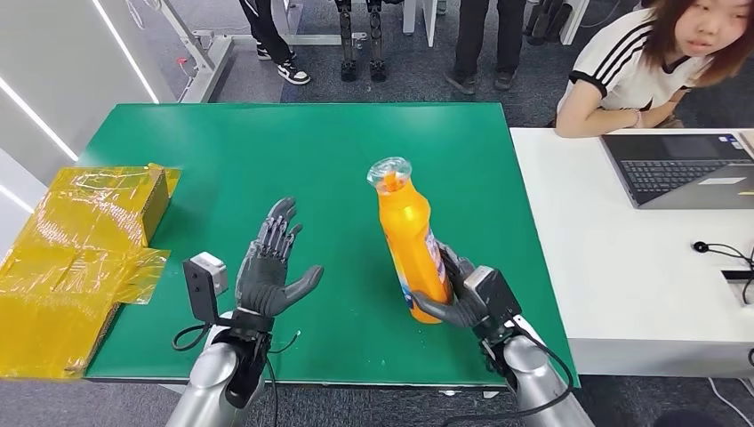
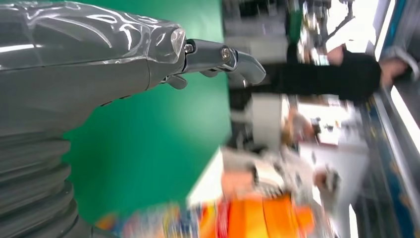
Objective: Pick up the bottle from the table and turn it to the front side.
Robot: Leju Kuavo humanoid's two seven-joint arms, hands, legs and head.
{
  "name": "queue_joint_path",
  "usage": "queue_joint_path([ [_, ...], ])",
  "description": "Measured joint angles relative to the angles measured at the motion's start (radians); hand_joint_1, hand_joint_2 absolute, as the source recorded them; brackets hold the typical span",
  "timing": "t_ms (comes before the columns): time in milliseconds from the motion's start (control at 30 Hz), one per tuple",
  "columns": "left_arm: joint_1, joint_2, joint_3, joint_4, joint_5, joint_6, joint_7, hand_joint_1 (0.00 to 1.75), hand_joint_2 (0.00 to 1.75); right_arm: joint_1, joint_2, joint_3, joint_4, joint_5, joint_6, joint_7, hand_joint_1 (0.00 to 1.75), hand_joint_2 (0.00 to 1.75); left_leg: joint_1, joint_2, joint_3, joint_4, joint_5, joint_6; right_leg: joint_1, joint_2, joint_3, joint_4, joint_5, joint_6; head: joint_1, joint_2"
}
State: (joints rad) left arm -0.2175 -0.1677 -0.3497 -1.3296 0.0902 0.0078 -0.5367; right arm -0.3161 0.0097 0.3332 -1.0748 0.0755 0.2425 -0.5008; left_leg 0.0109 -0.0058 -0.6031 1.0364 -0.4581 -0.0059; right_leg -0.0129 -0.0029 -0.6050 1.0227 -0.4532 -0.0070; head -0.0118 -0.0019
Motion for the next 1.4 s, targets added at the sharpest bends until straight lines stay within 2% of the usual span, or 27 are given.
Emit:
queue_joint_path([
  [167, -0.128, -0.02, -0.04, 0.022, 0.138, -0.115, 0.076, 0.0, 1.75, -0.158, 0.099, 0.032, 0.121, 0.022, -0.017, 0.015, 1.75, 1.75, 0.0, 0.002, 0.001, 0.0, 0.002, -0.001, 0.0, 0.002, -0.001, 0.0, 0.002, -0.001, 0.0, 0.0],
  [267, -0.166, -0.024, -0.05, 0.038, 0.269, -0.196, 0.123, 0.0, 1.75, -0.229, 0.152, 0.07, 0.192, 0.063, -0.056, 0.032, 1.75, 1.75, 0.0, 0.002, 0.0, 0.0, 0.002, -0.001, 0.0, 0.003, -0.001, 0.001, 0.002, -0.001, 0.0, 0.0],
  [333, -0.18, -0.02, -0.051, 0.043, 0.304, -0.207, 0.131, 0.0, 1.75, -0.26, 0.179, 0.101, 0.221, 0.112, -0.105, 0.049, 1.75, 1.75, 0.0, 0.002, 0.0, 0.0, 0.002, -0.001, 0.0, 0.003, -0.001, 0.001, 0.002, -0.001, 0.0, 0.0],
  [433, -0.187, -0.009, -0.048, 0.044, 0.296, -0.194, 0.132, 0.0, 1.75, -0.282, 0.2, 0.143, 0.241, 0.165, -0.155, 0.084, 1.75, 1.75, 0.0, 0.002, 0.0, 0.0, 0.002, -0.001, 0.0, 0.002, -0.001, 0.001, 0.002, -0.001, 0.0, 0.0],
  [600, -0.189, 0.012, -0.031, 0.045, 0.238, -0.148, 0.149, 0.0, 1.75, -0.289, 0.205, 0.198, 0.245, 0.214, -0.18, 0.123, 1.75, 1.75, 0.0, 0.002, -0.001, 0.0, 0.002, -0.001, 0.0, 0.002, -0.002, 0.0, 0.001, -0.001, 0.0, 0.0],
  [767, -0.203, 0.03, 0.003, 0.07, 0.106, -0.084, 0.14, 0.0, 1.75, -0.282, 0.208, 0.281, 0.242, 0.252, -0.19, 0.133, 1.75, 1.75, 0.0, 0.002, -0.001, 0.0, 0.002, -0.001, 0.0, 0.002, -0.003, 0.0, 0.002, -0.001, 0.0, 0.0],
  [900, -0.222, 0.05, 0.01, 0.11, -0.109, 0.057, 0.102, 0.0, 1.75, -0.271, 0.207, 0.314, 0.241, 0.251, -0.189, 0.145, 1.75, 1.75, 0.0, 0.002, -0.001, 0.0, 0.002, -0.001, 0.0, 0.002, -0.003, 0.0, 0.002, -0.001, 0.0, 0.0],
  [1000, -0.24, 0.067, 0.012, 0.151, -0.143, 0.053, 0.1, 0.0, 1.75, -0.265, 0.201, 0.323, 0.242, 0.243, -0.187, 0.155, 1.75, 1.75, 0.0, 0.002, -0.002, 0.0, 0.002, -0.001, 0.0, 0.002, -0.003, 0.0, 0.002, -0.001, 0.0, 0.0],
  [1133, -0.251, 0.076, 0.017, 0.195, -0.059, -0.049, 0.117, 1.75, 1.75, -0.256, 0.191, 0.331, 0.244, 0.232, -0.185, 0.159, 1.75, 1.75, 0.0, 0.002, -0.002, 0.0, 0.002, -0.001, 0.0, 0.002, -0.003, 0.0, 0.002, -0.001, 0.0, 0.0],
  [1300, -0.235, 0.08, 0.017, 0.204, 0.036, -0.131, 0.126, 1.75, 1.75, -0.236, 0.179, 0.338, 0.238, 0.226, -0.189, 0.158, 1.75, 1.75, 0.0, 0.002, -0.002, 0.0, 0.002, -0.001, 0.0, 0.002, -0.003, 0.0, 0.001, -0.001, 0.0, 0.0],
  [1400, -0.22, 0.082, 0.017, 0.199, 0.132, -0.197, 0.171, 1.75, 1.75, -0.218, 0.169, 0.341, 0.226, 0.225, -0.191, 0.157, 1.75, 1.75, 0.0, 0.002, -0.002, 0.0, 0.002, -0.001, 0.0, 0.002, -0.003, 0.0, 0.001, -0.001, 0.0, 0.0],
])
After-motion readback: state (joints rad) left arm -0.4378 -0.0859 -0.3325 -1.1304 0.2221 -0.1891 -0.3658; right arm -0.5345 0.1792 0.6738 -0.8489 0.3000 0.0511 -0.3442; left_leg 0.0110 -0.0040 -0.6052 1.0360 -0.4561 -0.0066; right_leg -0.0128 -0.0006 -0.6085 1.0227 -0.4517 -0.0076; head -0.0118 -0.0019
